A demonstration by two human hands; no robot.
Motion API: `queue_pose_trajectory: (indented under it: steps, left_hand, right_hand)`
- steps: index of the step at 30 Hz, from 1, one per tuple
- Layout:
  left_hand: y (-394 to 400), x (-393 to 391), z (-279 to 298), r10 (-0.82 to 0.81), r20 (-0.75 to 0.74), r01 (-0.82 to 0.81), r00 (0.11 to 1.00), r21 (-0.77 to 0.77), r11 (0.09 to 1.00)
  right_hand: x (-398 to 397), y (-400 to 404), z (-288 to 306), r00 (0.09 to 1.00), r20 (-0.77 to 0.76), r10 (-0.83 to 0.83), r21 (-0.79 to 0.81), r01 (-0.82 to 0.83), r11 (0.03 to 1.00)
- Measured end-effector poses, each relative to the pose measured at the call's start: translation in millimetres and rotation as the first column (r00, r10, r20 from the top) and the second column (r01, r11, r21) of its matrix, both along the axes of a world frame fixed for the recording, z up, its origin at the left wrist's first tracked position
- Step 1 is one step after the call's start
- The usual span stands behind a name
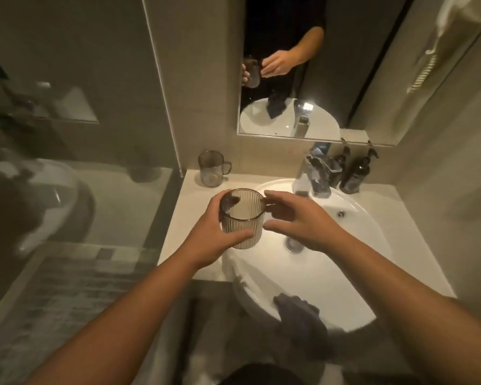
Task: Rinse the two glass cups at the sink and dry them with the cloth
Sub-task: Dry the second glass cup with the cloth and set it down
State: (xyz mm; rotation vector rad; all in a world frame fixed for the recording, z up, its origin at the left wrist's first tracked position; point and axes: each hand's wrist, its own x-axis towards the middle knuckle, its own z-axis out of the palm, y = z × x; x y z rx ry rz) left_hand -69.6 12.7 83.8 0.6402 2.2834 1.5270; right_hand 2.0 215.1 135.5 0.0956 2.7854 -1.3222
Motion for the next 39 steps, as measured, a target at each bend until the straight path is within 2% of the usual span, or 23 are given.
queue_pose_trajectory:
  steps: [2, 4, 6, 8, 10, 12, 17, 20, 23, 25, 27, 30, 33, 34, 36, 39]
  left_hand:
    - [4.5, 11.0, -2.7, -0.011, -0.021, 0.010, 1.000, -0.024, 1.000]
    - [6.9, 19.1, -5.0, -0.045, -0.035, 0.043, 0.998, -0.053, 0.998]
    - [10.6, 25.0, -8.1, -0.082, -0.029, 0.079, 0.996, -0.090, 0.993]
    - [16.5, 31.1, -11.1, -0.101, -0.022, 0.097, 0.995, -0.130, 0.987]
    - [23.4, 39.1, -14.1, -0.103, -0.015, 0.099, 0.995, -0.159, 0.982]
    - [29.1, 49.4, -18.4, -0.096, 0.007, 0.096, 0.995, -0.167, 0.981]
    - [37.1, 81.7, -28.5, -0.061, 0.053, 0.069, 0.997, -0.171, 0.983]
    - [33.3, 98.3, -29.0, -0.007, 0.065, 0.018, 0.998, -0.166, 0.986]
    - [25.0, 112.1, -24.7, 0.042, 0.070, -0.031, 0.997, -0.153, 0.988]
    - [18.9, 117.8, -20.8, 0.063, 0.063, -0.054, 0.996, -0.143, 0.988]
    - [13.5, 120.7, -16.7, 0.077, 0.049, -0.069, 0.996, -0.136, 0.988]
    - [9.1, 119.1, -12.1, 0.087, 0.033, -0.082, 0.996, -0.116, 0.990]
    - [10.5, 114.0, -7.3, 0.054, 0.013, -0.052, 0.998, -0.110, 0.993]
    - [12.8, 111.7, -5.1, 0.028, 0.005, -0.027, 1.000, -0.113, 0.993]
    - [19.7, 107.5, 2.0, -0.029, -0.018, 0.027, 0.999, -0.114, 0.993]
    - [31.5, 102.4, 15.7, -0.099, -0.050, 0.093, 0.994, -0.100, 0.991]
  right_hand:
    - [36.5, 15.7, -21.0, 0.991, 0.011, -0.132, 0.053, 0.131, 0.990]
    - [78.0, 28.2, -47.8, 0.976, 0.069, -0.208, 0.218, 0.189, 0.957]
    - [116.9, 33.4, -73.2, 0.965, 0.207, -0.158, 0.375, 0.071, 0.924]
    - [145.7, 30.9, -93.9, 0.937, 0.349, -0.010, 0.408, -0.143, 0.902]
    - [162.2, 26.0, -112.3, 0.909, 0.396, 0.130, 0.422, -0.306, 0.853]
    - [170.9, 23.1, -127.2, 0.913, 0.362, 0.187, 0.475, -0.354, 0.806]
    - [175.8, 19.4, -157.2, 0.947, 0.140, 0.289, 0.575, -0.315, 0.755]
    - [169.0, 21.8, -163.8, 0.947, 0.104, 0.304, 0.525, -0.312, 0.792]
    - [159.0, 29.7, -153.8, 0.970, 0.088, 0.226, 0.357, -0.243, 0.902]
    - [153.1, 37.5, -139.6, 0.990, 0.094, 0.105, 0.240, -0.125, 0.963]
    - [148.4, 49.8, -118.2, 0.994, 0.088, -0.070, 0.082, 0.063, 0.995]
    - [140.0, 65.1, -65.2, 0.967, 0.037, -0.252, -0.250, 0.253, 0.935]
    - [131.3, 65.9, 0.3, 0.957, -0.057, -0.285, -0.524, 0.214, 0.824]
    - [129.1, 64.7, 18.1, 0.959, -0.109, -0.260, -0.539, 0.163, 0.827]
    - [125.0, 60.2, 43.9, 0.964, -0.191, -0.186, -0.456, 0.081, 0.886]
    - [117.2, 50.2, 60.0, 0.974, -0.221, -0.046, -0.159, 0.011, 0.987]
